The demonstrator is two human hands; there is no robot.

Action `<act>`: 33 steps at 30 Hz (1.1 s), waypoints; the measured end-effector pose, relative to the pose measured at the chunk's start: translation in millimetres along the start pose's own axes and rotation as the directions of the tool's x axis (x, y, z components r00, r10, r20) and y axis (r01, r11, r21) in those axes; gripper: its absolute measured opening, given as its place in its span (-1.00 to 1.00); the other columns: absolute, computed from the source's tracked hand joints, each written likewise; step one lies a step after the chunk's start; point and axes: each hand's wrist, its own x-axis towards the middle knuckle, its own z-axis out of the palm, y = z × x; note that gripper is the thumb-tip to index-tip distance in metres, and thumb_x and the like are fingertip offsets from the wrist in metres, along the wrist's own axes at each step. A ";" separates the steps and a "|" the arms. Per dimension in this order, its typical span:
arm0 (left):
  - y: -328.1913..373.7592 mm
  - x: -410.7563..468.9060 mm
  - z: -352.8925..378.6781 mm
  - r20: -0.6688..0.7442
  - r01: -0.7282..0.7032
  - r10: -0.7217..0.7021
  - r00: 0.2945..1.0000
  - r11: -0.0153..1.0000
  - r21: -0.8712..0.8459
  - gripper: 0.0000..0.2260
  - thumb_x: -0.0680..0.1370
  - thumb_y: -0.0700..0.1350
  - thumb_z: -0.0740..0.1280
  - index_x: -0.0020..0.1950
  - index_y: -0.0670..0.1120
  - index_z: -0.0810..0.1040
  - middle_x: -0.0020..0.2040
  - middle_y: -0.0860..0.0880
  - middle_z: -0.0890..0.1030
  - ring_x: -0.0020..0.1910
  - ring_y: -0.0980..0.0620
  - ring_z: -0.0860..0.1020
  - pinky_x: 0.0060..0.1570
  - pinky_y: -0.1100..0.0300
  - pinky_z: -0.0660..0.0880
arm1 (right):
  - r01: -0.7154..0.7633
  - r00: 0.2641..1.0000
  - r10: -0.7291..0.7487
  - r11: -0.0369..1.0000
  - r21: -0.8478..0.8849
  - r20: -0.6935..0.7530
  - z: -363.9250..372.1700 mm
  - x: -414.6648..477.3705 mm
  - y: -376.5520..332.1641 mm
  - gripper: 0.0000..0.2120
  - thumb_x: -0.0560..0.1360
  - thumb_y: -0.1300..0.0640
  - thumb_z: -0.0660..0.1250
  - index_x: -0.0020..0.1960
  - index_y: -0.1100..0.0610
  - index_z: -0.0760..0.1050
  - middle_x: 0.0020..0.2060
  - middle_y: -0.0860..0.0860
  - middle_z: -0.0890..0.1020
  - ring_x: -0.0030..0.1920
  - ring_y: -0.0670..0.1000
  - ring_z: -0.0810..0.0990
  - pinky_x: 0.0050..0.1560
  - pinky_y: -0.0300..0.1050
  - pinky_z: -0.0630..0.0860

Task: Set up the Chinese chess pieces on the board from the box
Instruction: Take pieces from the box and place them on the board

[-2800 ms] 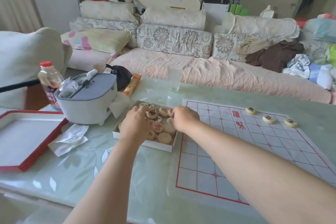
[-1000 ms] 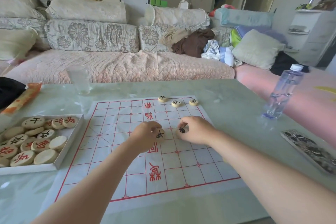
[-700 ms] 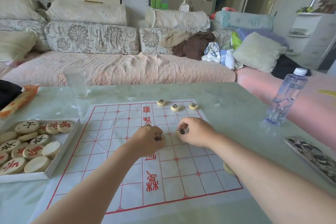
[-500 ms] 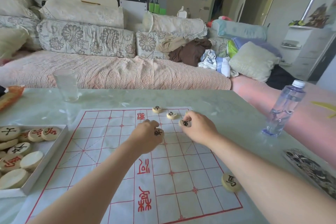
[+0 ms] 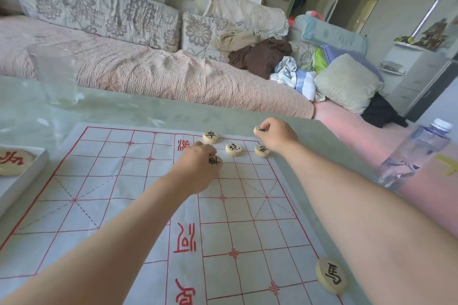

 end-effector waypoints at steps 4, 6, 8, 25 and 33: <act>-7.1 0.3 0.0 -0.012 -0.006 0.007 1.000 0.999 0.041 -0.68 0.57 -0.02 0.25 0.32 -0.02 0.48 0.22 -0.03 0.46 0.18 -0.05 0.41 -0.01 0.18 0.36 | -0.012 0.996 0.023 0.993 -0.114 0.089 14.4 8.5 -5.7 -0.83 0.52 -0.08 0.36 -0.09 0.02 0.56 -0.02 -0.05 0.67 0.04 0.06 0.61 0.07 -0.07 0.53; -8.0 -0.9 -0.2 -0.016 -0.008 0.009 1.000 0.997 0.074 -0.68 0.57 0.01 0.24 0.32 0.01 0.47 0.21 -0.02 0.47 0.18 -0.06 0.41 0.03 0.15 0.39 | -0.011 0.990 0.037 0.982 -0.187 0.134 19.8 6.8 -6.4 -0.78 0.55 -0.05 0.31 -0.04 0.08 0.62 0.00 0.02 0.68 0.05 0.12 0.61 0.07 -0.07 0.54; -7.0 -1.7 -0.9 -0.025 -0.018 0.021 0.999 0.996 0.090 -0.69 0.57 0.02 0.25 0.30 0.00 0.48 0.20 -0.03 0.48 0.15 -0.07 0.42 0.01 0.17 0.37 | -0.017 0.993 0.041 0.979 -0.204 0.115 20.2 3.9 -8.2 -0.79 0.55 -0.03 0.29 0.01 0.04 0.63 0.10 0.04 0.64 0.11 0.14 0.60 0.09 -0.08 0.52; 53.4 -59.2 -35.0 -0.078 -0.037 0.020 0.997 0.973 -0.226 -0.59 0.43 -0.04 0.47 0.25 -0.08 0.54 0.18 -0.05 0.52 0.04 0.00 0.53 -0.12 0.27 0.36 | -0.083 0.945 -0.117 0.818 0.569 0.305 -30.1 -151.9 -66.6 -0.78 0.58 0.13 0.17 0.06 0.06 0.59 -0.12 0.04 0.69 -0.48 -0.01 0.52 -0.54 -0.28 0.32; 76.5 -111.2 -42.6 0.102 0.191 -0.163 0.981 0.759 -0.623 -0.77 0.55 -0.20 0.32 0.19 -0.04 0.54 -0.11 0.02 0.67 -0.17 0.04 0.62 -0.01 0.04 0.58 | -0.055 0.969 -0.115 0.765 0.642 0.220 -66.2 -214.5 -47.3 -0.86 0.62 0.13 0.25 0.15 0.07 0.52 -0.12 0.06 0.66 -0.42 0.02 0.55 -0.51 -0.27 0.34</act>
